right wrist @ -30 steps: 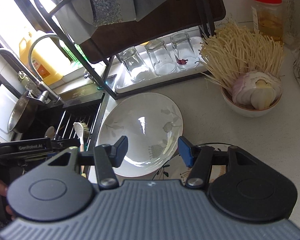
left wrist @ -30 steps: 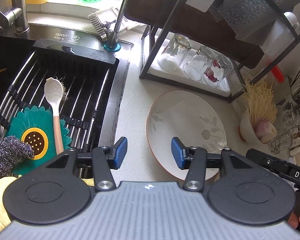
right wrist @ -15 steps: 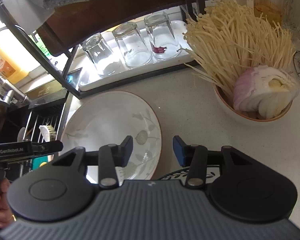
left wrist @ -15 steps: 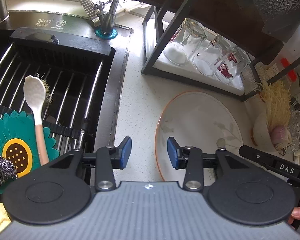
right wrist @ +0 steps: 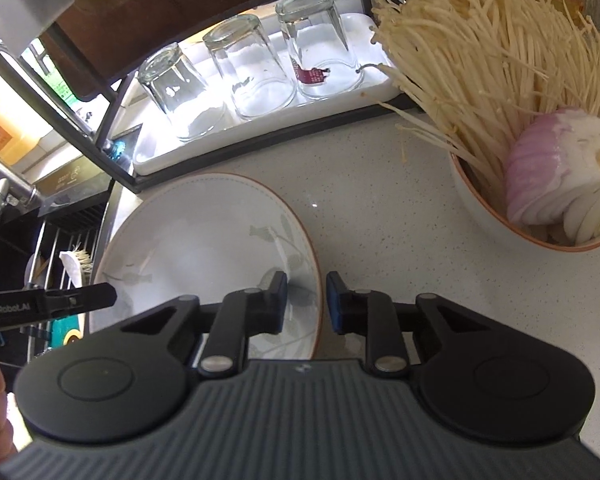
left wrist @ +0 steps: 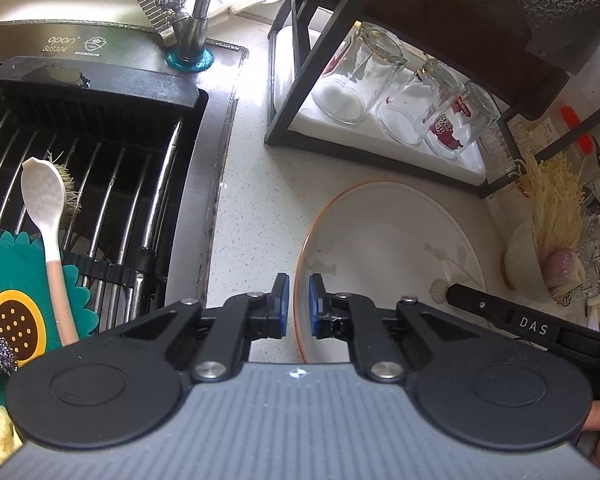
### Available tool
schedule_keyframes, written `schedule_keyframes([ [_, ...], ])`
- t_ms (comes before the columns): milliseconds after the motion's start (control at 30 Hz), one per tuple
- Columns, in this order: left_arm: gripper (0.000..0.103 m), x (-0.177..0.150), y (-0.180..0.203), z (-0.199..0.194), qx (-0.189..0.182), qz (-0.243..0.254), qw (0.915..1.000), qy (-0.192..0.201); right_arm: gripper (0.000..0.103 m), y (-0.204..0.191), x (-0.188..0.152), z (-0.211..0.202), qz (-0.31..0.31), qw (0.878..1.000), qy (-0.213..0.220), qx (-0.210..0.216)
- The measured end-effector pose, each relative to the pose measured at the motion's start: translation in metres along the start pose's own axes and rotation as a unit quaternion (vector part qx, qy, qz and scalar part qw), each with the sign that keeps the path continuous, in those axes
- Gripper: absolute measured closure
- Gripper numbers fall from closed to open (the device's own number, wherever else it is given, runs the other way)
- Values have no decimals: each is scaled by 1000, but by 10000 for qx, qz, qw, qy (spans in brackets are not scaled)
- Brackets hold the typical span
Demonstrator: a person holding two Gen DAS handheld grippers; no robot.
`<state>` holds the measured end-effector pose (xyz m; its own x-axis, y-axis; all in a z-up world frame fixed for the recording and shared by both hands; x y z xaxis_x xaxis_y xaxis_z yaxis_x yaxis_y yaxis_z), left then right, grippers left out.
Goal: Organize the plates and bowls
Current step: 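Close both grippers on the white bowl's rim, then lift the white bowl with both grippers and lower it onto the floral plate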
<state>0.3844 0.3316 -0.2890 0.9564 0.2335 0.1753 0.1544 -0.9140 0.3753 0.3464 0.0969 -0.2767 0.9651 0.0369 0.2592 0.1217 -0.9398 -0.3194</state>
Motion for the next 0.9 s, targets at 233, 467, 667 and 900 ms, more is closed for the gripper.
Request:
schedule_keyframes([
  [233,94,-1,-1,2,-29,-161,9998,-91,83,-2,0,-1,-214,9998,46,22],
  [467,94,-3,5,-6,92,-8,9999,-105,83,-1,-4,-8,-156,9996,65,213],
  [667,94,-8,9,-28,157,76,9998,103,83,-7,-7,-26,-278,9987,236,353],
  [900,94,-22,19,-56,3,22,9994,342,83,-12,-11,-55,-377,9969,523,445],
])
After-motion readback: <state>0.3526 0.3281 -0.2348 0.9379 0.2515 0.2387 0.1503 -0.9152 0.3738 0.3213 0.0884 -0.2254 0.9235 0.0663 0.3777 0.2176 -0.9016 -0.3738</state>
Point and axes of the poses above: each gripper's, at about its wrist camera, not at the fingertips, and z roughly the way its jaws point, y to its right, x to its top, the point moved 10 cm from there along z, roughly the way its jaws point, and after that the axes turned 14 degrees about -y, right-handed, at the moved point
